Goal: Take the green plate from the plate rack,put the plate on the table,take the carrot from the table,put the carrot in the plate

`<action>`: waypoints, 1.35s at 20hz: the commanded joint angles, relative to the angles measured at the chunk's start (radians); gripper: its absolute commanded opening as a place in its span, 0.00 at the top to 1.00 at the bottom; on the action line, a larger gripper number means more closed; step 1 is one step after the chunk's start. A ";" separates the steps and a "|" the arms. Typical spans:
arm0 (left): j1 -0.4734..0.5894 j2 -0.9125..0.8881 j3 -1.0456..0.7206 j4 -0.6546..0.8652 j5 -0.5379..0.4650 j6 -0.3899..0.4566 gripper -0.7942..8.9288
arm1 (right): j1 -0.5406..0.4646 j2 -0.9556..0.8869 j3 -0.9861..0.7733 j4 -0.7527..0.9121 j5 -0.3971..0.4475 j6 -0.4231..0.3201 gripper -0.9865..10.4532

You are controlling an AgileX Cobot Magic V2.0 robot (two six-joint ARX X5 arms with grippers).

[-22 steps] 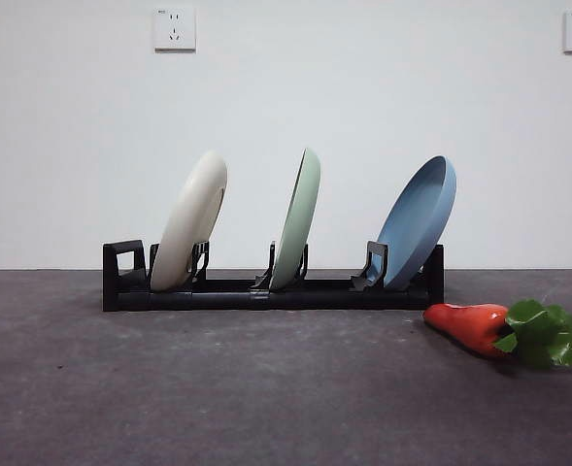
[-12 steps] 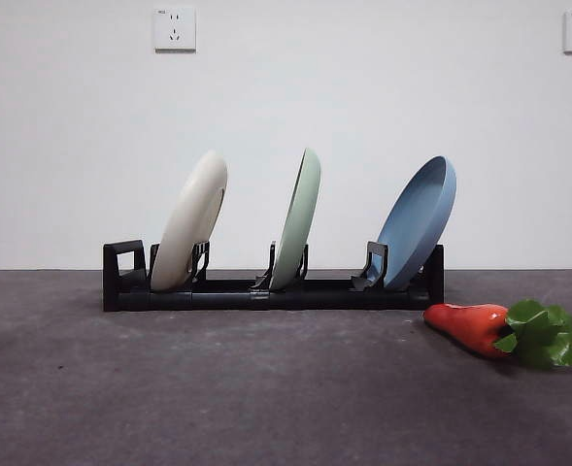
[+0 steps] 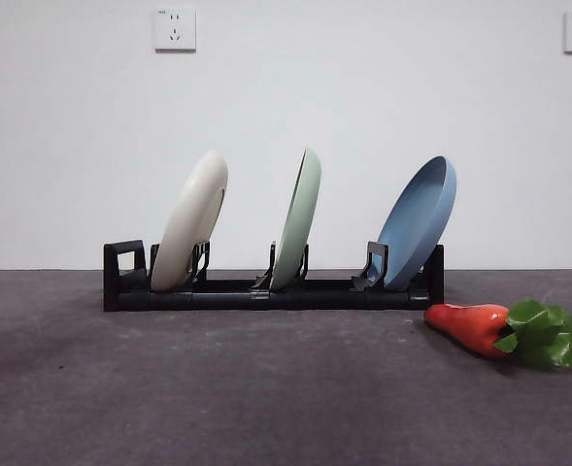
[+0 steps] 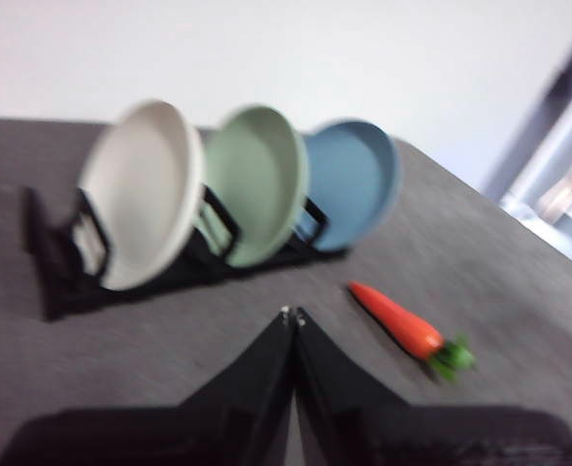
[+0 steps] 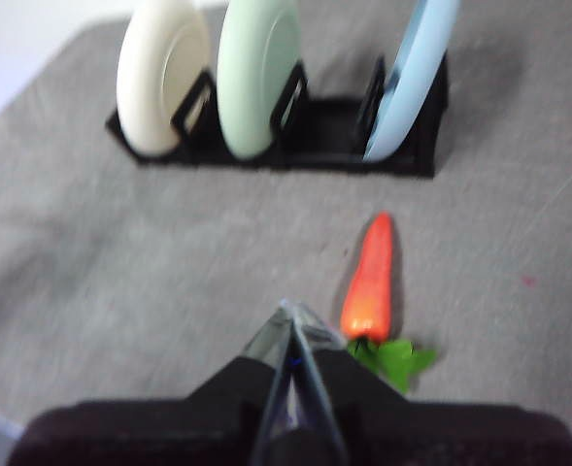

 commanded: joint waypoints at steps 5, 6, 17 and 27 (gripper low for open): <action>0.002 0.084 0.135 -0.239 0.075 0.167 0.93 | 0.002 0.124 0.134 -0.234 -0.011 -0.116 0.92; 0.002 0.089 0.143 -0.264 0.072 0.177 0.93 | 0.002 0.131 0.134 -0.246 -0.010 -0.119 0.92; 0.002 0.103 0.145 -0.253 0.070 0.145 0.24 | 0.002 0.137 0.134 -0.260 -0.010 -0.101 0.34; -0.259 0.491 0.446 0.006 0.028 0.045 0.24 | 0.002 0.137 0.134 -0.260 -0.010 -0.101 0.34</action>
